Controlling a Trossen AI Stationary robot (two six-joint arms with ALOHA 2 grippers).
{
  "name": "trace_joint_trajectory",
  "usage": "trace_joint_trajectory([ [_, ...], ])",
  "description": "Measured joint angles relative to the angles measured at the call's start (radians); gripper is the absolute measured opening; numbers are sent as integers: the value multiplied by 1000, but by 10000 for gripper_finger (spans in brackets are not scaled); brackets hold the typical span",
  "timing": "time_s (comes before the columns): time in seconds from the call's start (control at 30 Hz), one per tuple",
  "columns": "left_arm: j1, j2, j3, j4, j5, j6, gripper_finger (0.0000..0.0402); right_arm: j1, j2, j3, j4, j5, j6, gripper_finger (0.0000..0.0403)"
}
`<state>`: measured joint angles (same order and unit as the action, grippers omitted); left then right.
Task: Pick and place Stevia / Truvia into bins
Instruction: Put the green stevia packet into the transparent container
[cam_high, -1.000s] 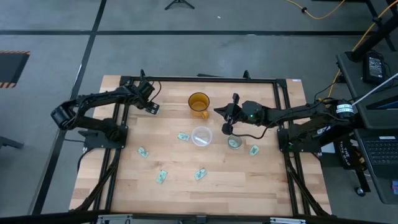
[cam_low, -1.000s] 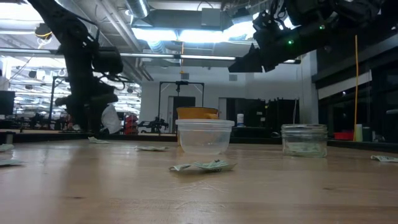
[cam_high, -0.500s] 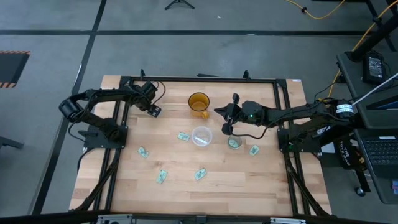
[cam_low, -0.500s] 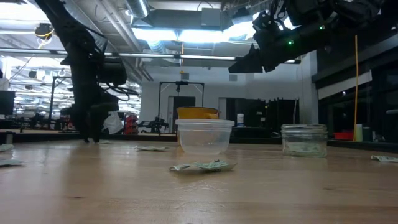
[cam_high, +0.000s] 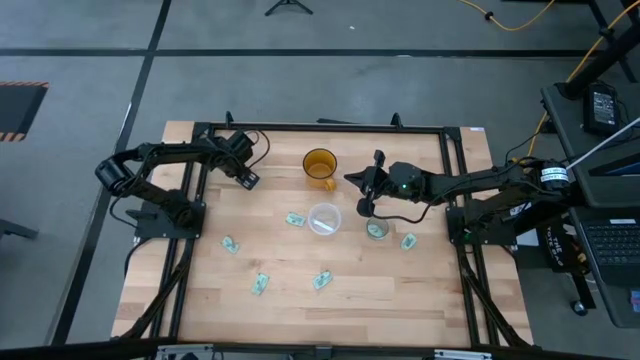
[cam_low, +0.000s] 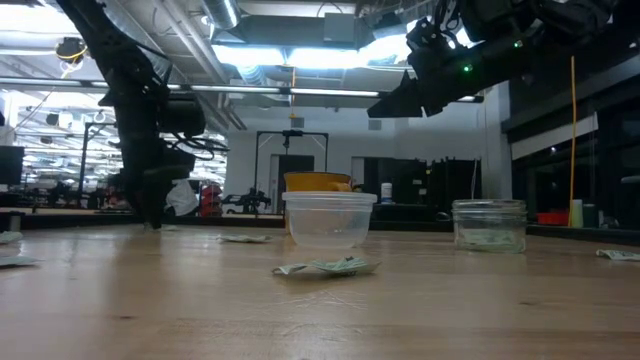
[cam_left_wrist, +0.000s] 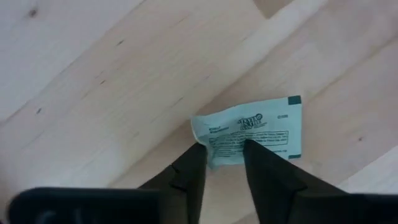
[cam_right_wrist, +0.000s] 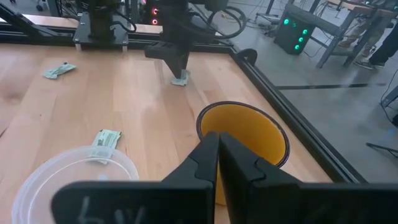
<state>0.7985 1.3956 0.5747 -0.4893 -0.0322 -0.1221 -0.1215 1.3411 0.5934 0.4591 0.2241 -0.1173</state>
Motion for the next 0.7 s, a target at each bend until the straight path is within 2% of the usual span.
trace_joint_trajectory([
  [0.23,-28,0,0,-1,-2,81,11,0,0,0,-2,0,0,19],
  [0.5,-69,-27,-4,-17,1,108,4,0,0,0,-19,0,0,19],
  [0.7,-98,-146,-4,-44,2,110,3,0,0,0,-19,0,0,19],
])
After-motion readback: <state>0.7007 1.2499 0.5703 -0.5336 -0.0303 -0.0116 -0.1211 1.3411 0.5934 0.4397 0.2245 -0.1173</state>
